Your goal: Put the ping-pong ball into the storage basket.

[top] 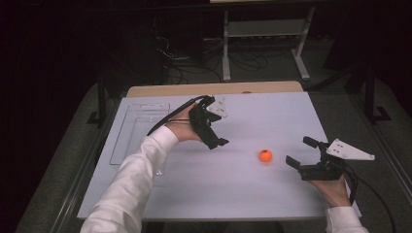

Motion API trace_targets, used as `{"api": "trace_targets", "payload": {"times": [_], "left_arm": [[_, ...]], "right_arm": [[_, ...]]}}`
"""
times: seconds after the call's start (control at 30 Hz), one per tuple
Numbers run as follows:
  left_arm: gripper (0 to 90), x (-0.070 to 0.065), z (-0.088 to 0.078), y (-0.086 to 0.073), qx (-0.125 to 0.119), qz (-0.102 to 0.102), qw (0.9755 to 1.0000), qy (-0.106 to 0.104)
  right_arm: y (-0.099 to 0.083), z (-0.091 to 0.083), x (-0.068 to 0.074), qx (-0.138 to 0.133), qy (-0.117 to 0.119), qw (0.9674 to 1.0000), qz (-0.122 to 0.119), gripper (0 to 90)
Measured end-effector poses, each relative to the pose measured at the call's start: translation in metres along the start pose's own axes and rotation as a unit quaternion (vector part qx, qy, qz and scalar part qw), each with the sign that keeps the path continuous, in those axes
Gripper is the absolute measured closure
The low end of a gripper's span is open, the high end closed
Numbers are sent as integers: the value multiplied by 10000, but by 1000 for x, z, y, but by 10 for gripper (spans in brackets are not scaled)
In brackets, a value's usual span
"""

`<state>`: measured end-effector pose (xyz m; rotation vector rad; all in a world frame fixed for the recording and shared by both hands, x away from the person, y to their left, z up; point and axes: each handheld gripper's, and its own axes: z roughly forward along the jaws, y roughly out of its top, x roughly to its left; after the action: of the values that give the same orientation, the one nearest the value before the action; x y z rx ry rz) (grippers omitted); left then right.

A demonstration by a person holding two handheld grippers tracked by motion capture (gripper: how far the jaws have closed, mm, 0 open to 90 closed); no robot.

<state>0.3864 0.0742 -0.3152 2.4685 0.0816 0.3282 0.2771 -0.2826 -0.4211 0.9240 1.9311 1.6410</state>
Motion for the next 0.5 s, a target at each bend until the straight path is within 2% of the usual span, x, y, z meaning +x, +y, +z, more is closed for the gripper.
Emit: {"api": "trace_targets", "payload": {"times": [0.33,0.5], "left_arm": [[0,-1,18,8,121,104,9997,-161],[0,-2,27,12,279,171,9992,-229]], "right_arm": [[0,0,-1,-12,6,10000,12,0],[0,0,-1,-19,5,10000,20,0]]}}
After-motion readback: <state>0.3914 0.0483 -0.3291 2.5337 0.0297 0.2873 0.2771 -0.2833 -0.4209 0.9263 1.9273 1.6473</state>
